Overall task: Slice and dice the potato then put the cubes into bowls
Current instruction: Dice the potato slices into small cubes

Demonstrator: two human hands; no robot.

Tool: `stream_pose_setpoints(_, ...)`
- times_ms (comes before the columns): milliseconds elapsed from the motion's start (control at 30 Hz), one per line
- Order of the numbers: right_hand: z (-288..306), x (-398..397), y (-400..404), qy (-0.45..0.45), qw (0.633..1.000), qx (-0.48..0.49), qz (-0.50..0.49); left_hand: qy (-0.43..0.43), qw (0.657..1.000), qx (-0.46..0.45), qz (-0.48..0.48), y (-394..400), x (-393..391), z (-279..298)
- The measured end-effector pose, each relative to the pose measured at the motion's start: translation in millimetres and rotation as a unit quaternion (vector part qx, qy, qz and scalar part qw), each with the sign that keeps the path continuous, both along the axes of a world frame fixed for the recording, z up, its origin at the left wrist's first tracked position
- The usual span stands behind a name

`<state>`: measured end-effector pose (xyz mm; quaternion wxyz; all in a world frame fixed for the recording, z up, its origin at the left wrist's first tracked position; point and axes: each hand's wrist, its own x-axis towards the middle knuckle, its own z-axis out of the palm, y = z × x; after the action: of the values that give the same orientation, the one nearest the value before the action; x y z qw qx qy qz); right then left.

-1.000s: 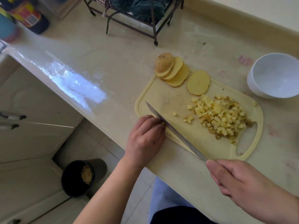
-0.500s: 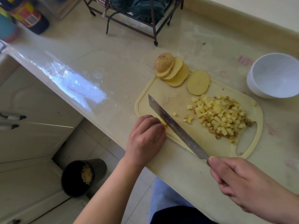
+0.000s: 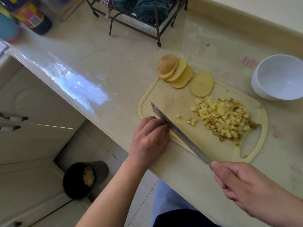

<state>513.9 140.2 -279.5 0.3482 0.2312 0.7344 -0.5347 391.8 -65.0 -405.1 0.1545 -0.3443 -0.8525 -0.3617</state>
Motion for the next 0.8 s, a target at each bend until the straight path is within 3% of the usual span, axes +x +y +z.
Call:
stream_pose_setpoints(367, -2.8, -1.8, -5.3, 0.030, 0.999, 0.025, 0.033, -0.039, 0.999, 0.009, -0.002, 4.0, -1.3, 3.8)
stream_pose_setpoints(533, -2.3, -8.2, 2.8, -0.071, 0.995, -0.057, -0.040, -0.075, 0.996, 0.017, -0.043, -19.9, -9.0, 7.6)
stream_pose_setpoints(633, 0.0, -14.8, 4.4, -0.104, 0.989, -0.077, -0.065, -0.055, 0.998, 0.006, 0.000, -26.2, -11.0, 4.4)
stream_pose_setpoints(800, 2.6, -14.3, 0.6, -0.059, 0.997, -0.043, -0.035, -0.009, 1.000, -0.020, -0.018, -17.3, -7.7, 1.1)
